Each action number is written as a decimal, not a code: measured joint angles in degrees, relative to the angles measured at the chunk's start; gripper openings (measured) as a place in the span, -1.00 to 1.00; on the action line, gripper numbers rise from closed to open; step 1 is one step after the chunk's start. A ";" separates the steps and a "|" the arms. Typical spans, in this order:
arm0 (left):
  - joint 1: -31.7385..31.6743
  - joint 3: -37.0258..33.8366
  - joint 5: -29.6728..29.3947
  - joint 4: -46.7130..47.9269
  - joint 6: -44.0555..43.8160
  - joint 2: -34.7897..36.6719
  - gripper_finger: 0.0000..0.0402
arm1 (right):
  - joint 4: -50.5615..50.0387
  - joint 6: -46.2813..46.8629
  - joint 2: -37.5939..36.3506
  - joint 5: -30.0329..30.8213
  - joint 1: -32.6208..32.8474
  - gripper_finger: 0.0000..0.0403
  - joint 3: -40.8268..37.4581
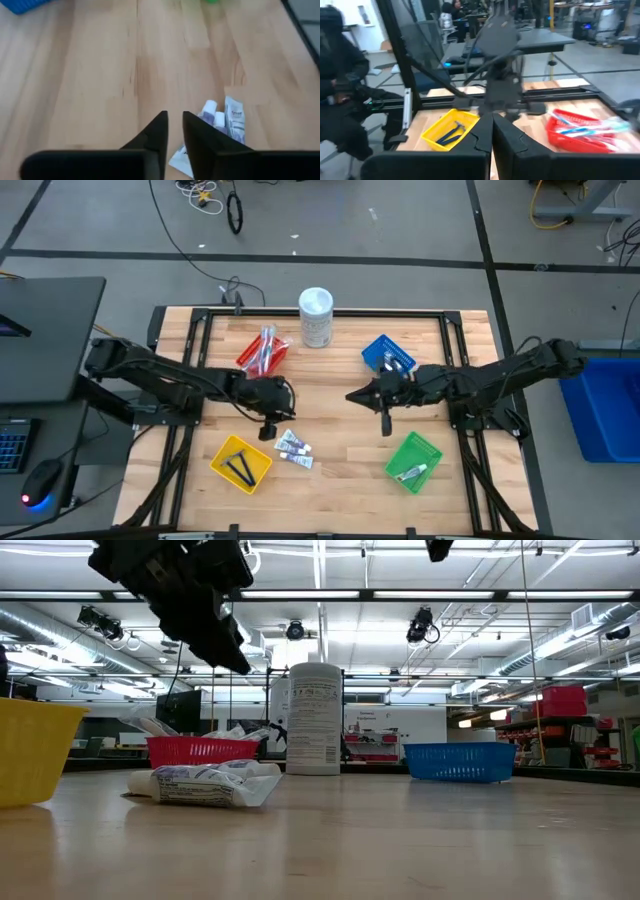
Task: Pick & Place Travel size toiletries
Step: Put the white toothpaste into the green basket
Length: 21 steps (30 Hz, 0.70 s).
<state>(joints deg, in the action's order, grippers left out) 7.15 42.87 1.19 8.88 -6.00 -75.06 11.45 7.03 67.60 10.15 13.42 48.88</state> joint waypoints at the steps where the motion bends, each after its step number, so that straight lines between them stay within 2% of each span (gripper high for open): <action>1: 0.29 0.00 -0.01 -0.39 0.12 -0.95 -0.61 | -0.66 0.00 -0.82 0.52 0.01 -0.95 0.00; 7: 2.59 0.00 -0.69 -1.44 3.53 -5.52 -0.22 | -4.75 -0.01 -4.29 2.17 0.01 -0.95 0.00; 13: 3.92 1.14 -1.81 0.48 6.64 -5.54 0.12 | -7.21 0.00 -4.78 2.17 0.01 -0.95 0.00; 17: 3.94 3.56 -1.62 2.34 7.03 -5.40 0.23 | -7.99 0.00 -4.78 2.17 0.01 -0.95 -0.02; 21: 4.26 4.88 -1.82 2.49 10.12 -5.46 0.26 | -7.55 0.02 -4.78 2.17 0.01 -0.94 -0.02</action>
<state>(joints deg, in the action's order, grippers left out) 11.41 47.75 -0.63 11.36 4.12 -80.52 3.90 7.05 62.83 12.32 13.43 48.86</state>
